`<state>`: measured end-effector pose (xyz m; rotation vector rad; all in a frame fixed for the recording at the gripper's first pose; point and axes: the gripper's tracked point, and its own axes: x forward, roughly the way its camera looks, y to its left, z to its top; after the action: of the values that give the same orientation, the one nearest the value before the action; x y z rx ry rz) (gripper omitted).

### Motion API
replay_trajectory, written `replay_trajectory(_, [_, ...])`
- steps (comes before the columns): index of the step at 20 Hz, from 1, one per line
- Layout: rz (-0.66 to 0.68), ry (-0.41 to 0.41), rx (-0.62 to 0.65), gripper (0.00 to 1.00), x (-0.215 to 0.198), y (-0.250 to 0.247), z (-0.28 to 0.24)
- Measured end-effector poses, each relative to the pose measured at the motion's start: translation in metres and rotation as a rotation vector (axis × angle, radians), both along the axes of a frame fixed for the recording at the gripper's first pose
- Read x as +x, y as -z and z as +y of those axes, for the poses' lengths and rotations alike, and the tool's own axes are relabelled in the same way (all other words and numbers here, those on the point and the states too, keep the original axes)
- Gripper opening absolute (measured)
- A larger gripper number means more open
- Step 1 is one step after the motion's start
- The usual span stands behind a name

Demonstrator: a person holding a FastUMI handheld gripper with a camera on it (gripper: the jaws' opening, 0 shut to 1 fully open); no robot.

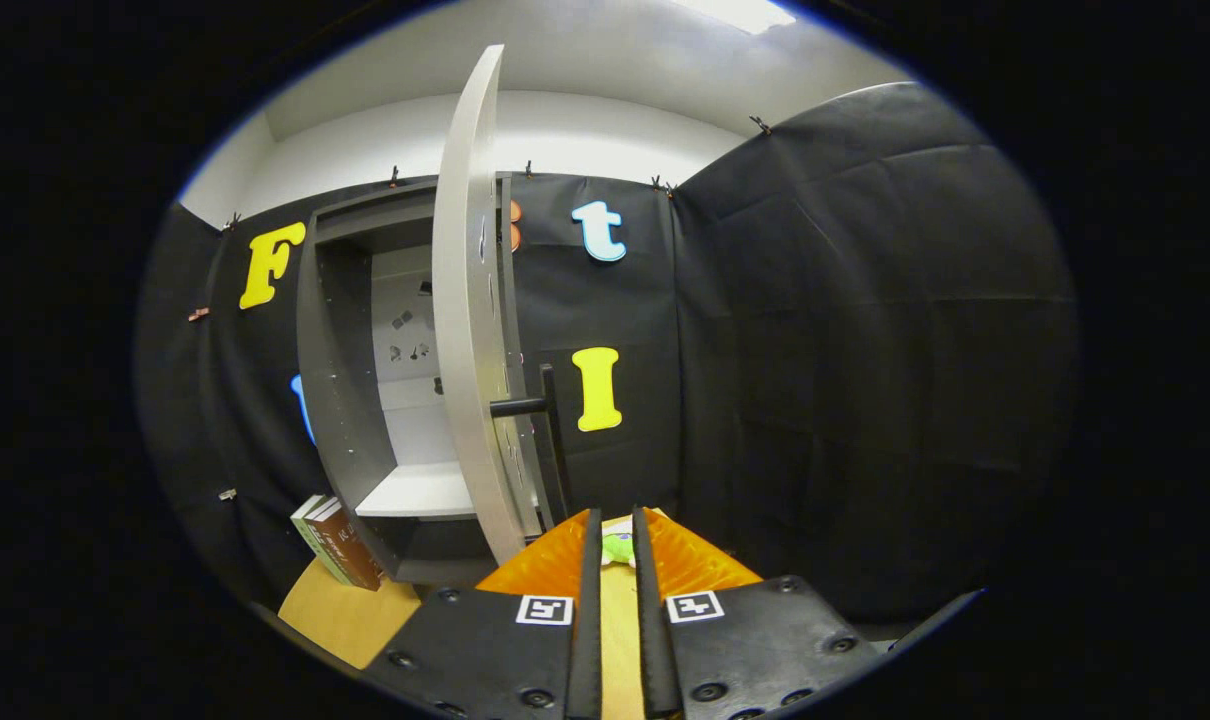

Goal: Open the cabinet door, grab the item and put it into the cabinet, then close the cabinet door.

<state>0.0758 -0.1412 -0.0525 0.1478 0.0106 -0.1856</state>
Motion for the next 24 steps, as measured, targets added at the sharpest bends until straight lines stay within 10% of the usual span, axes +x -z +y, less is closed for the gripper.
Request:
replay_trajectory(7, [-0.013, 0.034, -0.067, 0.96, -0.014, 0.003, -0.007])
replay_trajectory(24, [0.396, -0.253, -0.009, 0.99, -0.005, 0.227, 0.17])
